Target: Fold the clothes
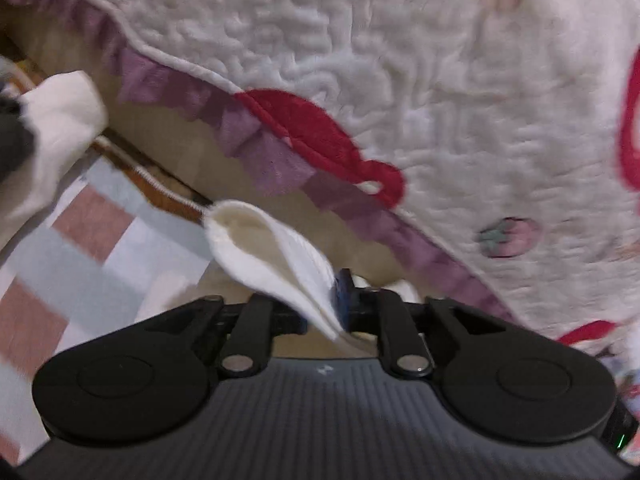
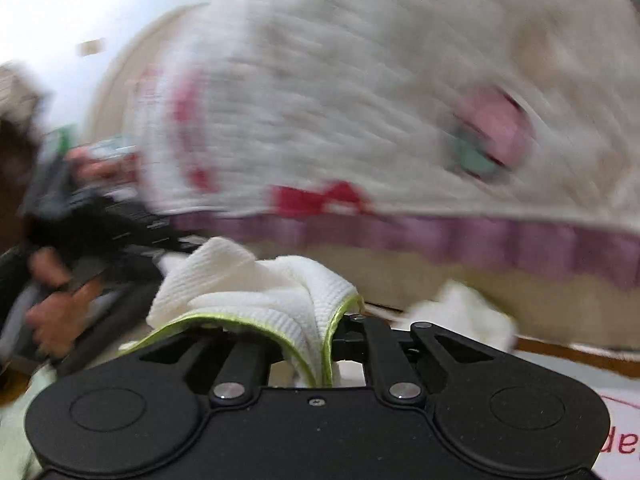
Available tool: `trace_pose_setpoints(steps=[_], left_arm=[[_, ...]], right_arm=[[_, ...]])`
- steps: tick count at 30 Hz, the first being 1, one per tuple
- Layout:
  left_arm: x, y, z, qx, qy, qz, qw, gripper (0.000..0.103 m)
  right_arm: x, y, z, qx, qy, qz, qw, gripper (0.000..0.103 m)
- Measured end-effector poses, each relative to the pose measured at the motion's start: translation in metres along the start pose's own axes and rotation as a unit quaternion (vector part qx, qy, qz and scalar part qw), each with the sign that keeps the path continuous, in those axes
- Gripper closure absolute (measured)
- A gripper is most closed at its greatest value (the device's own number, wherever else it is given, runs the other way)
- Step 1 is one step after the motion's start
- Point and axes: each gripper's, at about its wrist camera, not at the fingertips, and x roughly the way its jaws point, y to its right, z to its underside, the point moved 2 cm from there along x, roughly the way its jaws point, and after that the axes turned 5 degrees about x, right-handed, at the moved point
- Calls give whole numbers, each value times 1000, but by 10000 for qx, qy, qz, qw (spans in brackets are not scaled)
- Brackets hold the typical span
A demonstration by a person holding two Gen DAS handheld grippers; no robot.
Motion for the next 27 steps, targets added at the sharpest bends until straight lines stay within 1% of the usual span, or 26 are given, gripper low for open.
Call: trace_pose_setpoints(steps=[1,2,3,4,5,6,8,9,10,11,12,13,14,15,16,17,18,19,20,21,22,25,27], left_arm=[[9,-2,2,113,74,-192,9997,75],[14,-6,6,122,122,-304,9994,65],[15,-11,13,102,161,-327,9993,62],[16,-18,21,77,199,-322,9993,62],[14,-25,30,49,209,-273,9994,61],[11,-31,38,34,153,-238,9996,61],[4,-44,57,78,-29,-236,9997,61],[1,-49,66,150,-117,-266,9995,61],[-1,-53,75,248,-227,-326,9989,61],[-3,-58,84,346,-338,-386,9981,61],[-4,-61,93,453,-444,-444,9970,61],[-4,-64,101,576,-544,-502,9956,62],[-6,-64,107,695,-587,-544,9944,62],[-10,-63,112,807,-532,-561,9937,62],[-13,-61,115,900,-494,-594,9929,62],[-17,-58,117,960,-483,-654,9921,62],[-21,-56,118,984,-460,-718,9915,62],[-27,-56,120,912,-411,-770,9920,61],[-35,-58,122,771,-357,-782,9933,59],[-43,-61,124,611,-318,-777,9946,58],[-52,-65,127,436,-275,-774,9957,56],[-79,-79,139,50,-224,-831,9963,56],[-91,-85,151,-178,-328,-906,9952,55]], right_arm=[[19,23,-1,472,-359,35,9982,85],[35,44,2,938,-706,129,9930,82],[47,61,7,1300,-949,290,9865,82],[54,74,12,1514,-1005,388,9826,79],[56,82,16,1679,-963,352,9804,76],[57,88,19,1860,-899,252,9781,75],[56,91,20,2156,-736,13,9737,69],[57,90,17,2155,-666,-86,9742,69],[56,86,13,2048,-520,-162,9773,79],[51,80,6,1832,-296,-215,9824,85],[46,77,-2,1836,-31,-306,9825,85],[41,80,-7,2010,157,-266,9791,85],[38,84,-10,2124,226,-53,9769,83],[35,88,-13,2237,295,159,9741,81],[32,87,-15,2117,279,393,9762,80],[28,81,-15,1755,178,647,9822,79],[25,75,-14,1390,76,899,9862,75],[18,67,-13,1036,11,1175,9877,58],[6,57,-9,748,22,1423,9870,49],[-8,50,-3,557,87,1565,9861,47],[-24,44,5,520,120,1559,9863,44],[-75,30,39,745,85,1244,9894,43],[-105,24,69,1089,35,813,9907,43]])
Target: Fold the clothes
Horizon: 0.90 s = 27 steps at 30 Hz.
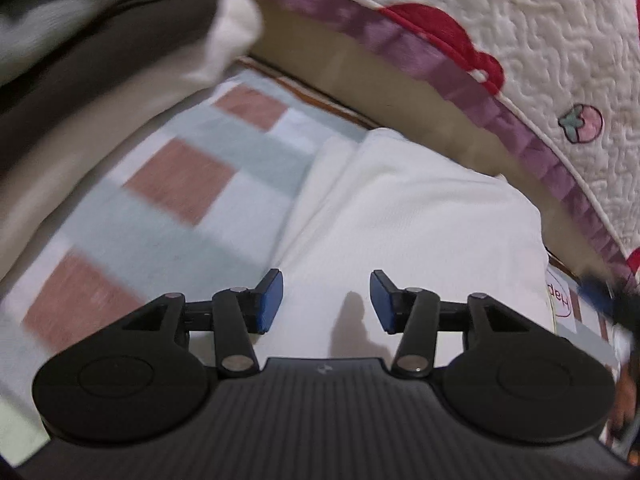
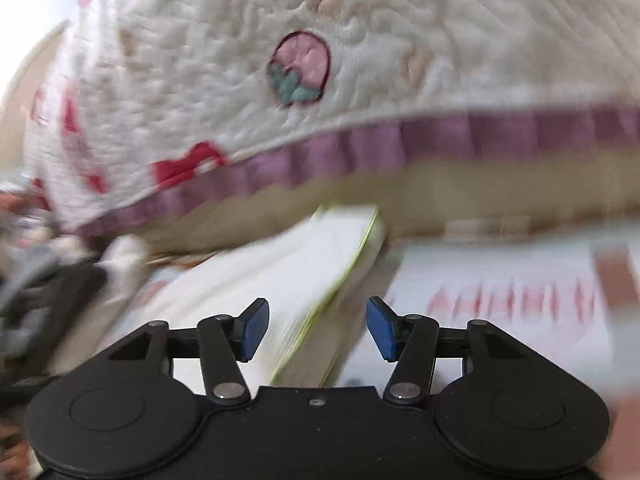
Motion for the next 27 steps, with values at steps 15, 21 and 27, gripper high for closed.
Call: trace_pose_setpoints(steps=[15,21,27], left_arm=[[-12,-25,62,-1673,-140,449,9848,50],[-2,-43,64,-2735,-113,875,9578,50],[7,-36,63,-2811,-115,997,9544,49]], right_arm=[[-7,-27,124,1702,-864,-99,9816,37],[-6,-46,128,1190,-628,415,9900,36],[-21,-78,129,-1130,-142,1107,9873,36]])
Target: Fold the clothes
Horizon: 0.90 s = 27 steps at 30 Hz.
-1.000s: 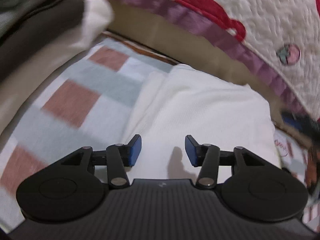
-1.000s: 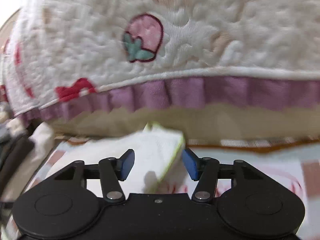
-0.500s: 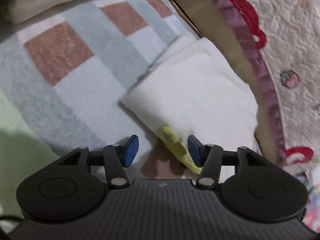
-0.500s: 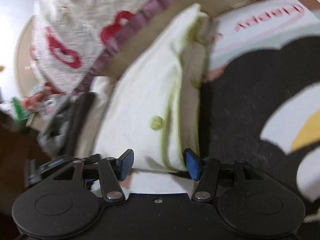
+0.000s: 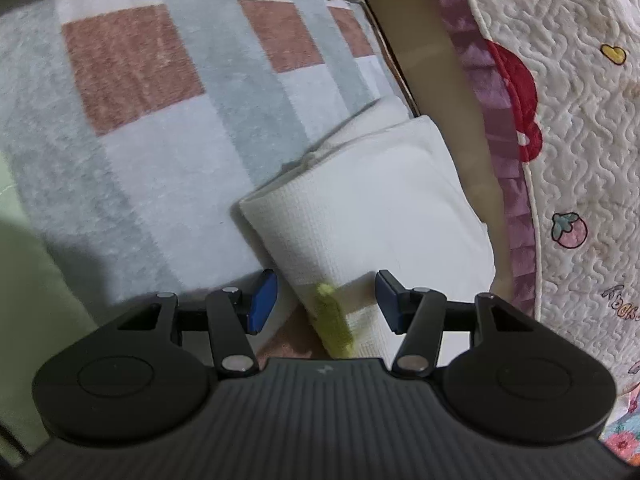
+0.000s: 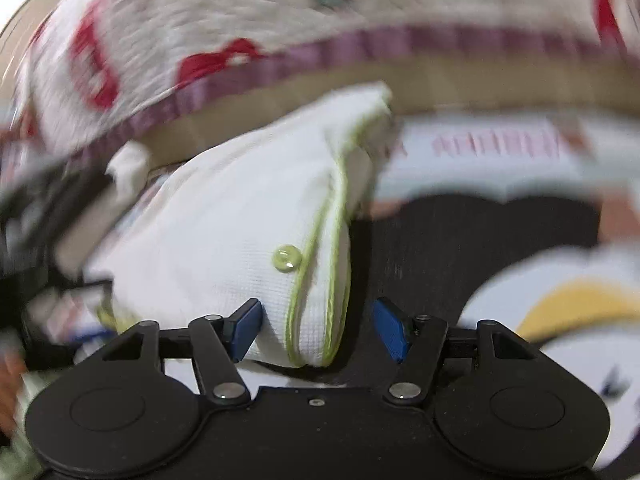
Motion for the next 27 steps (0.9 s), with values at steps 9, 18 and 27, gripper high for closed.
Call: trace_pose_setpoints(steps=[9,18,27], left_arm=[[15,64,-9,2007,29,-986,9747,92],[4,71,-31,1363,-240,-335,9898,93],[13,36,4,657,-419,163,9968,32]], right_arm=[[-5,-82,26,-3750,412,-512,9247,39],[30,-65,25,-5371,392,-42,8426,83],[15,-67,11,-4951,768,-211,8652,90]])
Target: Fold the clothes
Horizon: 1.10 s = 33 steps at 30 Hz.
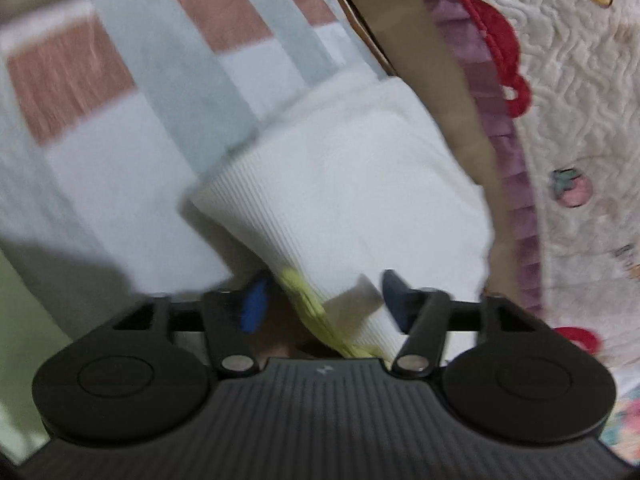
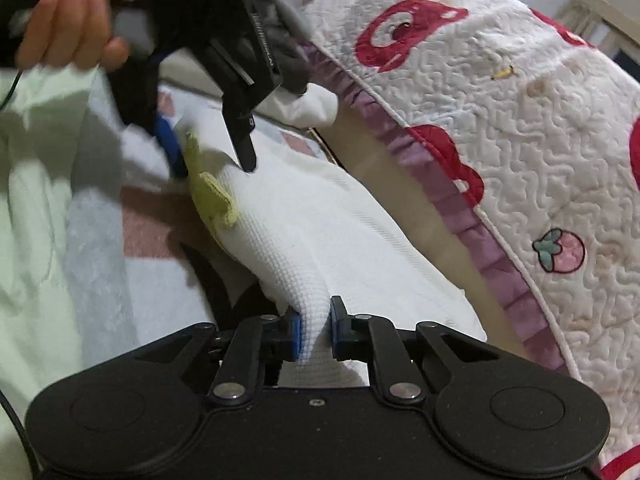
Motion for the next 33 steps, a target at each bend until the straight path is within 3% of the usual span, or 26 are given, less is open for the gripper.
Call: trace_pose_setpoints(steps=[1,3,5,9,11,13,15,17,20,22,24,26,28,29,33], left_arm=[[2,3,2,53,12,133,9999,27],[8,12,2,263,71,-11,9996,27],[16,12,-2,174,143,-17,9997,27],[15,-6,-17,-103,698,-204,9973,35],[13,-8,-20,90,734,-258,9969,78],[12,1,-18,566,643,-435,9954,86],[6,9,-18,633,778,-426,9941,88],[-1,16,-21,565,897,-340,9938,89],[-6,27,-28,587,842,-356,9941,90],[-7,36,-29,842,829,-461,9919,90],[-10,43,-26,1222,856,-307,9883,90],[-16,51,-20,1900,822,-412,9775,90],[-22,56,-12,2548,753,-684,9616,90],[-27,55,-9,2592,718,-672,9608,91],[-77,35,-5,1962,350,-571,9783,91]], right_arm=[[-2,4,-2,72,31,9,10000,90],[-7,15,-6,342,83,-12,9994,90],[-9,27,-9,630,98,-63,9979,90],[-4,39,3,1118,51,-550,9922,89],[4,35,16,1176,-12,-707,9905,89],[8,25,21,989,-47,-660,9929,86],[10,12,23,737,-65,-556,9957,74],[15,1,24,699,-101,-524,9961,51],[23,-18,27,403,-43,-191,9990,41],[24,-25,29,-38,68,210,9997,43],[29,-15,33,110,58,336,9994,48],[26,5,33,583,58,62,9983,80],[14,14,25,761,47,-172,9969,83],[5,15,19,744,39,-245,9969,84],[-28,5,11,1007,45,-1026,9896,85]])
